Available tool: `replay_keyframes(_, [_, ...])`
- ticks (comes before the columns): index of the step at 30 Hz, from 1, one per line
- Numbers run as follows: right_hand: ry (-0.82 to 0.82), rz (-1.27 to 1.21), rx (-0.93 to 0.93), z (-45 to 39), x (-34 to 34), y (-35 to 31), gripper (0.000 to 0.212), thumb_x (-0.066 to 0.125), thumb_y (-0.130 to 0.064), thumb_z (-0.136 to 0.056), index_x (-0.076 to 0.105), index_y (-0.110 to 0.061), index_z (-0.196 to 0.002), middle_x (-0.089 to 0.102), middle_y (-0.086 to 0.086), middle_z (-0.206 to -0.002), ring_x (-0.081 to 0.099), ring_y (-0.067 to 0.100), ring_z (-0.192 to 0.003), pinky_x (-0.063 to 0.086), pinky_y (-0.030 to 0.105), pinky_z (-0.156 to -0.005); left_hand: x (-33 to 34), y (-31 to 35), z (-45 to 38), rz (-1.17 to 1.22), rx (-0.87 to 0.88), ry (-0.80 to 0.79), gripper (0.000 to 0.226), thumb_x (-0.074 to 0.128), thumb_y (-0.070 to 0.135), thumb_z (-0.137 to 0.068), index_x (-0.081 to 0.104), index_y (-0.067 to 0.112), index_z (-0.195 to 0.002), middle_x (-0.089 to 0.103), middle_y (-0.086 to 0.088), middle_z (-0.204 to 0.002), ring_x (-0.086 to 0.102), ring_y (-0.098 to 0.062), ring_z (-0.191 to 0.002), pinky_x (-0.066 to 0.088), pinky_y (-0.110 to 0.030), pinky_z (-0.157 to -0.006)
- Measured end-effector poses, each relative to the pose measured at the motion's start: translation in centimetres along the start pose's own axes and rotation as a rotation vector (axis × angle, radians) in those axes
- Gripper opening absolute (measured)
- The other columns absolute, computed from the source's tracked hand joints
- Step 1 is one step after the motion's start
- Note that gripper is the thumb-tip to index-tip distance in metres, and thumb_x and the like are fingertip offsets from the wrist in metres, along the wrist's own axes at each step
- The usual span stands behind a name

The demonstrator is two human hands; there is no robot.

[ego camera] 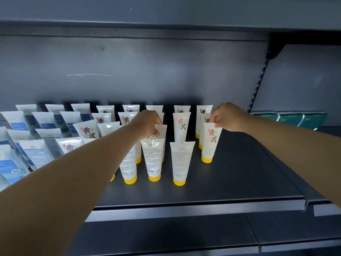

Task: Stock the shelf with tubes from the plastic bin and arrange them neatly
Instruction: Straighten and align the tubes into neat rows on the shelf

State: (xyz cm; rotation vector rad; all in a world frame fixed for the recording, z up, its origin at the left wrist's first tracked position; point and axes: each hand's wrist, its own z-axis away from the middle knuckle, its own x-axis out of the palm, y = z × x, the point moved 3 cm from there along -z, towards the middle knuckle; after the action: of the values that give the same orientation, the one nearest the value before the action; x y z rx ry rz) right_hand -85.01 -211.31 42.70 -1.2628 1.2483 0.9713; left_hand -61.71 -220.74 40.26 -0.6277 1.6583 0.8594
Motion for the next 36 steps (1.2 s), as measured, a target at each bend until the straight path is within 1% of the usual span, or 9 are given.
replay_keyframes(7, [0.009, 0.007, -0.013, 0.4, 0.2, 0.1, 0.018, 0.059, 0.002, -0.085, 0.072, -0.008, -0.092, 0.069, 0.004, -0.104, 0.057, 0.014, -0.083, 0.04, 0.022, -0.064, -0.1, 0.3, -0.2, -0.013, -0.023, -0.017, 0.046, 0.075, 0.021, -0.078, 0.062, 0.013, -0.122, 0.06, -0.006, -0.126, 0.057, -0.025, -0.114, 0.047, -0.036, -0.098])
replay_keyframes(9, [0.015, -0.012, -0.011, 0.5, 0.1, 0.1, 0.017, 0.061, 0.001, -0.085, 0.072, -0.008, -0.094, 0.069, 0.005, -0.107, 0.057, 0.013, -0.085, 0.04, 0.023, -0.068, 0.0, 0.3, -0.1, -0.015, -0.017, -0.02, 0.046, 0.074, 0.02, -0.078, 0.062, 0.013, -0.121, 0.061, -0.006, -0.126, 0.058, -0.024, -0.114, 0.047, -0.035, -0.098])
replay_keyframes(13, [0.024, -0.046, 0.01, 0.8, 0.1, 0.1, 0.016, 0.062, 0.0, -0.085, 0.072, -0.006, -0.096, 0.068, 0.008, -0.114, 0.063, 0.02, -0.1, 0.045, 0.025, -0.074, -0.2, 0.4, 0.1, 0.006, -0.019, -0.023, 0.044, 0.075, 0.019, -0.078, 0.064, 0.011, -0.12, 0.062, -0.007, -0.124, 0.059, -0.024, -0.112, 0.046, -0.032, -0.094])
replay_keyframes(18, [0.015, -0.03, 0.03, 0.6, 0.2, 0.0, 0.019, 0.063, 0.0, -0.085, 0.072, -0.006, -0.101, 0.065, 0.01, -0.121, 0.063, 0.024, -0.103, 0.048, 0.025, -0.076, -0.3, 1.7, -0.1, 0.01, -0.001, -0.048, 0.039, 0.073, 0.019, -0.079, 0.066, 0.011, -0.116, 0.065, -0.007, -0.119, 0.061, -0.023, -0.105, 0.048, -0.03, -0.089])
replay_keyframes(22, [0.016, -0.031, 0.027, 0.7, 0.3, 0.0, 0.021, 0.063, 0.001, -0.084, 0.072, -0.006, -0.102, 0.065, 0.01, -0.12, 0.063, 0.024, -0.102, 0.045, 0.024, -0.072, 0.1, 3.6, -0.7, 0.044, 0.038, -0.046, 0.034, 0.073, 0.017, -0.079, 0.068, 0.011, -0.112, 0.067, -0.005, -0.116, 0.062, -0.02, -0.102, 0.046, -0.026, -0.082])
replay_keyframes(26, [0.039, -0.03, 0.036, 0.9, 0.2, -0.1, 0.024, 0.059, 0.004, -0.085, 0.071, -0.007, -0.102, 0.065, 0.009, -0.116, 0.062, 0.024, -0.101, 0.046, 0.025, -0.076, 0.6, 5.6, -1.3, 0.071, 0.074, -0.06, 0.039, 0.073, 0.016, -0.079, 0.066, 0.007, -0.116, 0.064, -0.008, -0.123, 0.063, -0.021, -0.105, 0.045, -0.024, -0.081])
replay_keyframes(31, [0.045, -0.054, 0.052, 1.0, 0.1, -0.3, 0.026, 0.058, 0.006, -0.085, 0.071, -0.008, -0.102, 0.066, 0.008, -0.114, 0.062, 0.025, -0.101, 0.047, 0.026, -0.079, 0.8, 6.7, -1.9, 0.062, 0.079, -0.064, 0.034, 0.073, 0.018, -0.079, 0.069, 0.007, -0.11, 0.069, -0.01, -0.108, 0.062, -0.021, -0.093, 0.042, -0.025, -0.077])
replay_keyframes(33, [0.045, -0.064, 0.056, 1.0, 0.0, -0.3, 0.025, 0.058, 0.005, -0.085, 0.071, -0.008, -0.101, 0.066, 0.008, -0.114, 0.062, 0.025, -0.102, 0.046, 0.025, -0.078, 0.9, 6.7, -1.9, 0.067, 0.073, -0.061, 0.033, 0.073, 0.018, -0.079, 0.069, 0.007, -0.11, 0.069, -0.01, -0.107, 0.061, -0.019, -0.089, 0.043, -0.025, -0.077])
replay_keyframes(36, [0.043, -0.07, 0.062, 1.1, -0.1, -0.3, 0.025, 0.058, 0.005, -0.085, 0.071, -0.008, -0.101, 0.066, 0.009, -0.113, 0.062, 0.025, -0.101, 0.045, 0.025, -0.076, 1.1, 6.6, -1.9, 0.08, 0.054, -0.044, 0.036, 0.073, 0.017, -0.079, 0.068, 0.007, -0.113, 0.068, -0.01, -0.113, 0.063, -0.022, -0.098, 0.044, -0.026, -0.08])
